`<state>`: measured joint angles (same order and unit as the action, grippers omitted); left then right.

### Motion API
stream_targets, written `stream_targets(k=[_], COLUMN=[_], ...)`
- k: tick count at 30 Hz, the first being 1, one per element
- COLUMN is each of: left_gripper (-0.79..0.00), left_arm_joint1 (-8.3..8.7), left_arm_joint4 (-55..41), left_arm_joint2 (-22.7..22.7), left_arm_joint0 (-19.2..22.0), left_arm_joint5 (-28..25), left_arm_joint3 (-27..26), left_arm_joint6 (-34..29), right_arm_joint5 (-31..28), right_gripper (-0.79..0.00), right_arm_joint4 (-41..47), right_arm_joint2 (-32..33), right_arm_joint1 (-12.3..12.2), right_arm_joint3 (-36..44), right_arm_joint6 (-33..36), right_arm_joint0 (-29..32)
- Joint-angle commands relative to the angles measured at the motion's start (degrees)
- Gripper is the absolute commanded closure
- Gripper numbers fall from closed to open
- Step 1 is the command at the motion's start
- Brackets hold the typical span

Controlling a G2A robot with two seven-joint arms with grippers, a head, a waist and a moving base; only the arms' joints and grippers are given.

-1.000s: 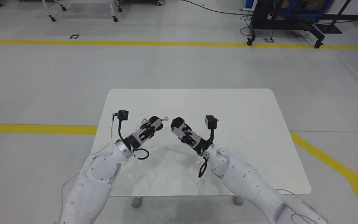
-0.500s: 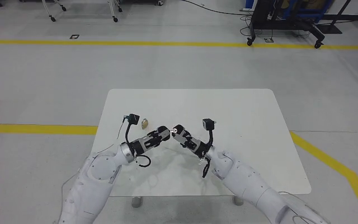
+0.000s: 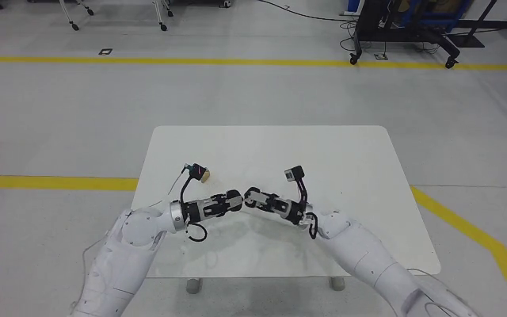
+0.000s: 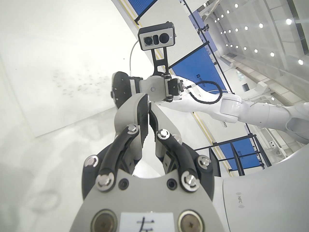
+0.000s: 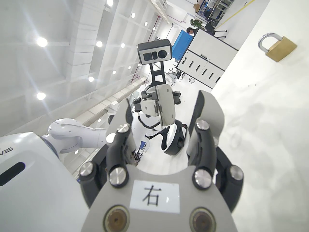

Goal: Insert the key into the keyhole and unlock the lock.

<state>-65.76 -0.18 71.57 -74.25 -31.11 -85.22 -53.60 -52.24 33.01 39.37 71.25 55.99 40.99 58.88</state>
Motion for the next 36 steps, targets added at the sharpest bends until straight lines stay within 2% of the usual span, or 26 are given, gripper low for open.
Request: stream_targets(k=[1, 15, 21, 24, 36], left_gripper=[0.0, 0.0, 0.0, 0.0, 0.0], left_arm_joint1=[0.09, 0.61, 0.8, 0.9, 1.21], left_arm_joint4=[-0.4, -0.1, 0.2, 0.2, 1.1], left_arm_joint2=[0.0, -1.1, -1.5, -1.6, -1.9], left_arm_joint0=[0.1, 0.5, 0.6, 0.6, 0.7], left_arm_joint5=[0.0, 0.0, -0.1, -0.2, 1.4], left_arm_joint3=[0.2, 0.5, 0.4, 0.3, 0.4], left_arm_joint6=[-0.1, 0.8, 1.6, 1.9, 4.6], right_arm_joint5=[0.3, 2.1, 2.4, 2.6, 3.6], right_gripper=[-0.28, -0.24, -0.132, 0.0, 0.0], right_arm_joint4=[0.9, 2.2, 1.8, 1.5, 0.2], right_arm_joint2=[0.4, 1.8, 2.5, 2.8, 3.7], right_arm_joint1=[-0.1, 0.2, 0.3, 0.4, 0.7], right_arm_joint3=[-0.1, -0.1, -0.3, -0.2, 0.4], right_arm_joint6=[1.9, 7.2, 7.9, 7.8, 8.9], right_arm_joint0=[0.0, 0.6, 0.7, 0.8, 1.3])
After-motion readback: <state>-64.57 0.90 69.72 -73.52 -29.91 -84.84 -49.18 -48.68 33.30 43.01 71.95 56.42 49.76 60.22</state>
